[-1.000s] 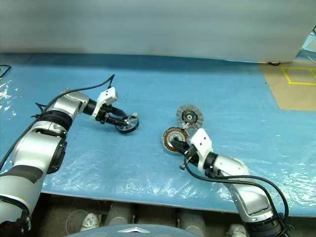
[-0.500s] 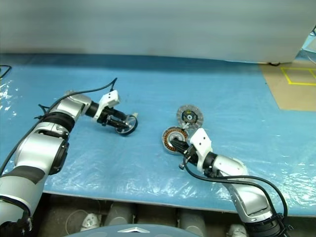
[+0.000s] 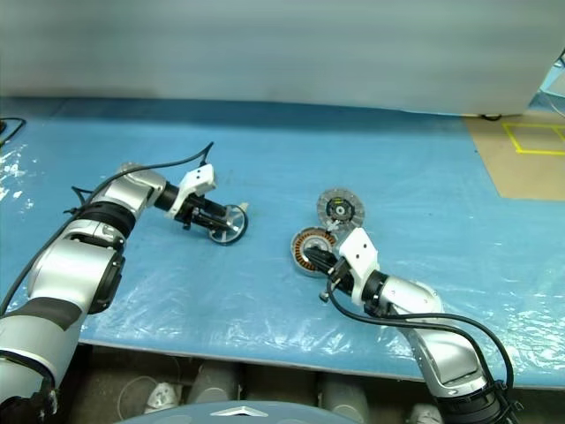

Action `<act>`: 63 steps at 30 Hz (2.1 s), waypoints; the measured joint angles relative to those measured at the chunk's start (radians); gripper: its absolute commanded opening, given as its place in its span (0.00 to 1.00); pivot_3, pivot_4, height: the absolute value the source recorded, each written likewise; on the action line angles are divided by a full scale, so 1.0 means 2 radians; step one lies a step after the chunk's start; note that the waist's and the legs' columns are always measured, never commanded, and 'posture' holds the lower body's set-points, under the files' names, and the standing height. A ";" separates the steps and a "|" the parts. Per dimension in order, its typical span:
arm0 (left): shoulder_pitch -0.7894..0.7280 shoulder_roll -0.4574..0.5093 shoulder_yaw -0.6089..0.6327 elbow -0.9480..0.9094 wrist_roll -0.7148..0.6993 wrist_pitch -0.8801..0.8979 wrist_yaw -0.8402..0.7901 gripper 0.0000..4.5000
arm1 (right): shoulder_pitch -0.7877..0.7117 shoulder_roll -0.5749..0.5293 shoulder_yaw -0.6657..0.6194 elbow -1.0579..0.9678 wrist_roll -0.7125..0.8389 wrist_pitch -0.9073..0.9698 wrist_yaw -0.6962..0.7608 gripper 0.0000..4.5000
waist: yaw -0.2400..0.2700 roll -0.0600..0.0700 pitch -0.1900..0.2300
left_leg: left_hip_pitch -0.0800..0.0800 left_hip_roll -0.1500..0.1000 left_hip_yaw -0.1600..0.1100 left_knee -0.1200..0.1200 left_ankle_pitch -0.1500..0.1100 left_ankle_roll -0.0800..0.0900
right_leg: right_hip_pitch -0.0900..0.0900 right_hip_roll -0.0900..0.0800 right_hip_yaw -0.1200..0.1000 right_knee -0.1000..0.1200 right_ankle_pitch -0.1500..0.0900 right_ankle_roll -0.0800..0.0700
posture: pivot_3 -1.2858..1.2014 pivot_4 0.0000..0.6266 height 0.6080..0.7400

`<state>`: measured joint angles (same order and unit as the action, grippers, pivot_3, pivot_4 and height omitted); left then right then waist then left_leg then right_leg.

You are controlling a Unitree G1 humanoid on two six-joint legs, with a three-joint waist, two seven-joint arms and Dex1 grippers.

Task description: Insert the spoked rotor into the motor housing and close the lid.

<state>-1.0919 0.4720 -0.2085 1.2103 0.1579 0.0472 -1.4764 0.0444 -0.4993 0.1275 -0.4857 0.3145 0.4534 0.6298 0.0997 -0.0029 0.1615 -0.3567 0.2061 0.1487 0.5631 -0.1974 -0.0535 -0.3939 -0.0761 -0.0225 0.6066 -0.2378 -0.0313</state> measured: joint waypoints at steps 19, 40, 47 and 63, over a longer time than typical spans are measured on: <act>-0.005 -0.057 -0.014 -0.102 -0.198 0.123 -0.063 0.41 | 0.084 -0.034 -0.131 -0.021 0.035 0.011 -0.011 0.00 | 0.000 -0.001 0.001 | -0.005 0.000 0.000 -0.001 0.000 0.000 | -0.004 0.000 -0.001 0.000 0.001 0.002 | 0.52 0.24 1.00; 0.018 -0.138 -0.027 -0.136 -0.221 0.096 -0.063 0.41 | 0.109 -0.027 -0.132 -0.042 0.030 0.010 -0.033 0.00 | 0.001 -0.001 0.001 | -0.005 0.000 0.000 0.000 0.000 0.000 | -0.004 0.000 -0.001 0.000 0.002 0.003 | 0.52 0.24 1.00; 0.031 -0.159 -0.021 -0.121 -0.194 0.058 -0.056 0.41 | 0.115 -0.024 -0.131 -0.055 0.029 0.010 -0.039 0.00 | 0.000 -0.001 0.001 | -0.005 0.000 0.000 0.000 0.000 0.000 | -0.004 0.000 -0.001 0.000 0.002 0.003 | 0.52 0.24 1.00; 0.034 -0.162 -0.012 -0.103 -0.160 0.028 -0.060 0.41 | 0.116 -0.023 -0.132 -0.057 0.030 0.010 -0.044 0.00 | 0.001 -0.001 0.001 | -0.005 0.000 0.000 0.000 0.000 0.000 | -0.004 0.000 0.000 0.000 0.002 0.003 | 0.52 0.24 1.00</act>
<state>-1.0235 0.1475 -0.2329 1.0046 -0.1626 0.1039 -1.5956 0.2760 -0.5463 -0.1357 -0.5989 0.3746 0.4741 0.5421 0.1008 -0.0058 0.1634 -0.3664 0.2053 0.1478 0.5624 -0.1972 -0.0532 -0.4020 -0.0755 -0.0235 0.6061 -0.2342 -0.0254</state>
